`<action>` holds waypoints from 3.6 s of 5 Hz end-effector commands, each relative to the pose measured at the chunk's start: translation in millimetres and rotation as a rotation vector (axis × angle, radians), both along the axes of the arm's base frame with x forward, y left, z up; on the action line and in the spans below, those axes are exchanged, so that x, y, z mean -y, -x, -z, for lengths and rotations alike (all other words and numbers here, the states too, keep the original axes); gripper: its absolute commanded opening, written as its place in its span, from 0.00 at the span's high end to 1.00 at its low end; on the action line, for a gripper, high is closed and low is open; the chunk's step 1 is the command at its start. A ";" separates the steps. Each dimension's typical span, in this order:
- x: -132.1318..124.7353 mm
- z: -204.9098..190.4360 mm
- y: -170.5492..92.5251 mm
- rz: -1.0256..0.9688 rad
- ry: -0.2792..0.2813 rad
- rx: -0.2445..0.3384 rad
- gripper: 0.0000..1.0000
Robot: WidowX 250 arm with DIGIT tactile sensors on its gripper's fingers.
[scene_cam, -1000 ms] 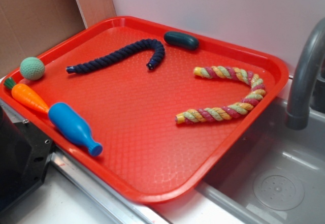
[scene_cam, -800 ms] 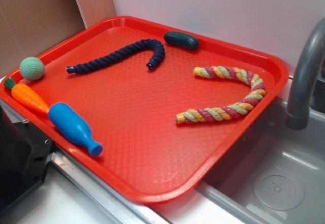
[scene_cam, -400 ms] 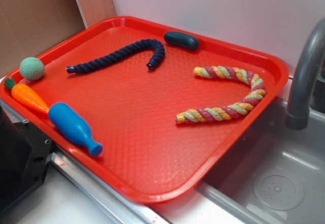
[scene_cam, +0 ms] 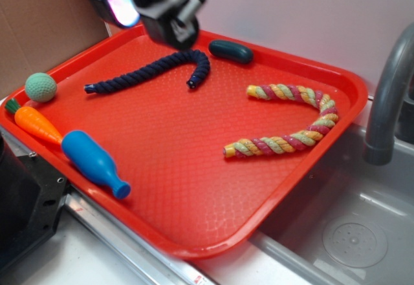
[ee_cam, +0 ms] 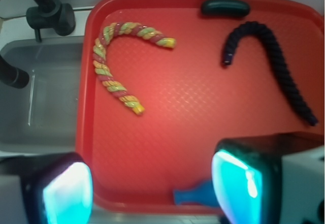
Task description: Grab the multicolored rope.
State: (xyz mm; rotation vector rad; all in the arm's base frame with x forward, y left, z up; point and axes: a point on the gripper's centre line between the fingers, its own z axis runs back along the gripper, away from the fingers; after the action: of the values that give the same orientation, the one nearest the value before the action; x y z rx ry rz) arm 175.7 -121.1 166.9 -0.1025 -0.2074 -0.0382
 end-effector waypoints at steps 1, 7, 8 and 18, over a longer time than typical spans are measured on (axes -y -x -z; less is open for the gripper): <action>18.1 42.0 -51.3 0.154 -0.074 0.050 0.00; 47.3 131.7 -67.2 0.560 -0.097 -0.093 1.00; 39.7 141.3 -63.2 0.551 -0.094 -0.117 1.00; -24.8 56.8 -53.9 0.279 -0.131 -0.001 1.00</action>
State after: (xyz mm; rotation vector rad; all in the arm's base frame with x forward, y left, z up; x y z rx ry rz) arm 227.4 -94.0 104.6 0.0119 -0.1489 -0.3296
